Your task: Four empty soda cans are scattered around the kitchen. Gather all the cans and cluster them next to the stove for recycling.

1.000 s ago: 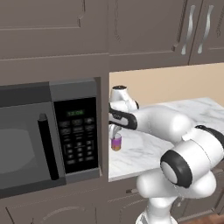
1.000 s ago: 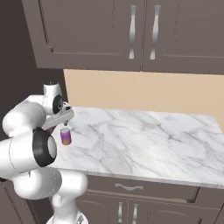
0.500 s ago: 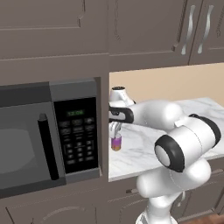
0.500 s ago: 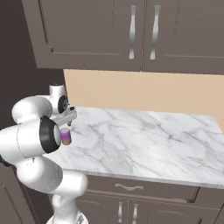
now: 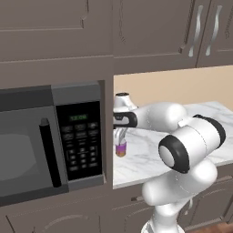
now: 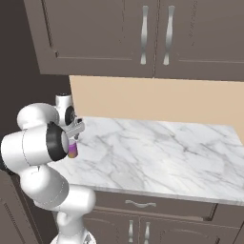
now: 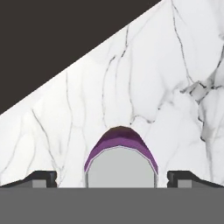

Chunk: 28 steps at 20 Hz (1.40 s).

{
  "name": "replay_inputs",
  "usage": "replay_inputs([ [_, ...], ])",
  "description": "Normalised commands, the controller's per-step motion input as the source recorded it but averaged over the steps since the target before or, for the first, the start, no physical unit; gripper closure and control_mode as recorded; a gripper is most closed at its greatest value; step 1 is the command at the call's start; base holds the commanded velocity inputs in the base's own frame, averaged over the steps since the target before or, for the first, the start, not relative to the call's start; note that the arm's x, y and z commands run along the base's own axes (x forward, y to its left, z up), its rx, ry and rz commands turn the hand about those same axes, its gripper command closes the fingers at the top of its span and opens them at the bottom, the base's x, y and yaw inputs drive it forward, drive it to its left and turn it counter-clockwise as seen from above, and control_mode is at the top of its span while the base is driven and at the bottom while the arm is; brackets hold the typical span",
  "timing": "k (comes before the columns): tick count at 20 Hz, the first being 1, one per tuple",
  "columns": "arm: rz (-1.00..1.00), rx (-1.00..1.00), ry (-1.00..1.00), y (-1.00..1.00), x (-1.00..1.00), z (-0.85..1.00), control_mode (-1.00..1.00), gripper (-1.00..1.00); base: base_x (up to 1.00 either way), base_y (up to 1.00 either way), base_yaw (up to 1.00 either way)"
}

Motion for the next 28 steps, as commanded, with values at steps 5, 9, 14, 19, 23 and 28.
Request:
replay_inputs([
  [5,0.00,0.00,0.00,-0.01,-0.10,-0.17,-1.00,-1.00,0.00,0.00,0.00],
  [9,0.00,0.01,-0.01,0.00,0.00,-0.25,-1.00,-1.00,0.00,0.00,0.00],
  [14,0.00,0.02,-0.02,0.00,0.00,-0.25,-1.00,-1.00,0.00,0.00,0.00],
  [19,0.00,0.02,-0.04,0.00,0.00,-0.16,-1.00,1.00,0.00,0.00,0.00],
  [23,0.00,0.00,-0.01,0.00,0.00,0.00,-1.00,1.00,0.00,0.00,0.00],
  [28,-0.10,-0.02,-0.05,-0.08,-0.38,0.12,-1.00,1.00,0.00,0.00,0.00],
])
